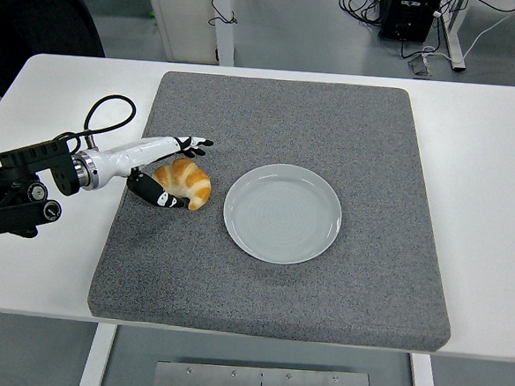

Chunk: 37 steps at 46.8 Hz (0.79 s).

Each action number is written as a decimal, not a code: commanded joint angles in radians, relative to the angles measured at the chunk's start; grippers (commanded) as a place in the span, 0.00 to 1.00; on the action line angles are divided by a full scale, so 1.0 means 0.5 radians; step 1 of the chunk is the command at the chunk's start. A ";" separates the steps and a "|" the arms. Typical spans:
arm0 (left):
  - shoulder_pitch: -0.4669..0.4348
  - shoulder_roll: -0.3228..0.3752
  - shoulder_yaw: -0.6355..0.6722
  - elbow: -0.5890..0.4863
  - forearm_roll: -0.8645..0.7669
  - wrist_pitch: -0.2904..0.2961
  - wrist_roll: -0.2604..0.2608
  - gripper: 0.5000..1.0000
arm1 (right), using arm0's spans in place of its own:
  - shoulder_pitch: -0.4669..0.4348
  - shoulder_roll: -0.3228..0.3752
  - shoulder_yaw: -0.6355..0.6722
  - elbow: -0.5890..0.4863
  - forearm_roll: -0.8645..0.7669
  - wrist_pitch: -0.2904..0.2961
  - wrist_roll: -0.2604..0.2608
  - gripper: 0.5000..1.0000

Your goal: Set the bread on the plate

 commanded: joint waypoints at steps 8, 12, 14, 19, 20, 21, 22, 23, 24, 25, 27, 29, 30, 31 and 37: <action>0.004 -0.001 0.000 0.018 0.034 0.005 -0.006 0.61 | 0.000 0.000 0.000 0.000 0.000 -0.003 0.000 1.00; 0.010 -0.001 0.000 0.018 0.083 0.005 -0.006 0.50 | 0.000 0.000 0.000 0.000 0.000 0.000 0.000 1.00; 0.016 -0.001 0.000 0.018 0.086 0.005 -0.006 0.44 | 0.000 0.000 0.000 0.000 0.000 0.000 0.000 1.00; 0.022 -0.001 0.003 0.021 0.089 0.005 -0.006 0.31 | 0.000 0.000 0.000 0.000 0.000 0.000 0.000 1.00; 0.028 -0.001 0.003 0.021 0.089 0.005 -0.006 0.29 | 0.000 0.000 0.000 0.000 0.000 0.000 0.000 1.00; 0.031 -0.001 0.003 0.021 0.089 0.005 -0.006 0.28 | 0.000 0.000 0.000 0.000 0.000 0.000 0.000 1.00; 0.031 -0.001 0.003 0.021 0.089 0.005 -0.006 0.26 | 0.000 0.000 0.000 0.000 0.000 0.000 0.000 1.00; 0.031 -0.001 0.003 0.021 0.089 0.005 -0.006 0.25 | 0.000 0.000 0.000 0.000 0.000 0.000 0.000 1.00; 0.031 -0.004 0.003 0.021 0.089 0.005 -0.006 0.24 | 0.000 0.000 0.000 0.000 0.000 0.000 0.000 1.00; 0.031 -0.004 0.003 0.021 0.089 0.005 -0.006 0.23 | 0.000 0.000 0.000 0.000 0.000 0.000 0.000 1.00; 0.031 -0.004 0.003 0.021 0.089 0.005 -0.006 0.20 | 0.000 0.000 0.000 0.000 0.000 0.000 0.000 1.00; 0.028 -0.004 0.003 0.021 0.089 0.005 -0.006 0.17 | 0.000 0.000 0.000 0.000 0.000 -0.003 0.000 1.00; 0.028 -0.004 0.000 0.021 0.089 0.005 -0.006 0.16 | 0.000 0.000 0.000 0.000 0.000 0.000 0.000 1.00; 0.025 -0.004 0.000 0.021 0.089 0.005 -0.006 0.14 | 0.000 0.000 0.000 0.000 0.000 0.000 0.000 1.00; -0.002 0.005 -0.003 0.021 0.083 0.001 -0.006 0.09 | 0.000 0.000 0.000 0.000 0.000 0.000 0.000 1.00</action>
